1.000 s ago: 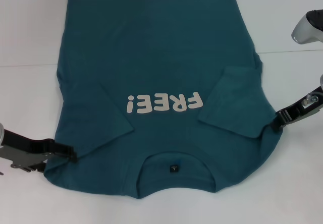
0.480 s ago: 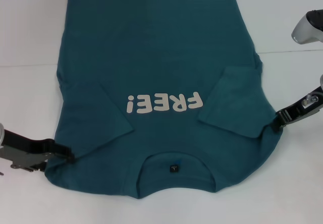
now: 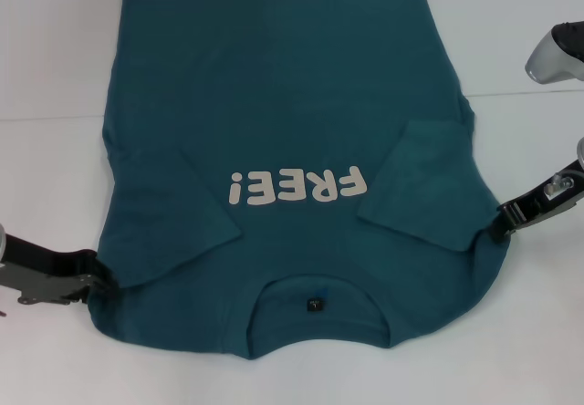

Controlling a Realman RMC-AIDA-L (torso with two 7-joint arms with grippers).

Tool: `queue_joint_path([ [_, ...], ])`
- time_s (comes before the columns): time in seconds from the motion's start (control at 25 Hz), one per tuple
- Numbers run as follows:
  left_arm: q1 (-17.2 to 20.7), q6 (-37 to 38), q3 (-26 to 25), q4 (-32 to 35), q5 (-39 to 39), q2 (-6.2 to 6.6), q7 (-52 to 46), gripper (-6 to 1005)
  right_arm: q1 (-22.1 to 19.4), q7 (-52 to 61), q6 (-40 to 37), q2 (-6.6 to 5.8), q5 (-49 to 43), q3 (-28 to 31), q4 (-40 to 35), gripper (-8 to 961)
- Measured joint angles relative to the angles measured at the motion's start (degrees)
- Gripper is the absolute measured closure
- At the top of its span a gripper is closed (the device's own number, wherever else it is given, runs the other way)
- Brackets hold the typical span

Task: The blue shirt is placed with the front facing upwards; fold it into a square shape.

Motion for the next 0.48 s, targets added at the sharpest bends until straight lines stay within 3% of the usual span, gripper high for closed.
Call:
queue_joint_path([
  [0.48, 0.17, -0.55, 0.41, -0.27, 0.03, 0.00, 0.09, 876, 0.00, 0.00, -0.08, 0.01, 0.00, 0.00, 0.10, 915],
])
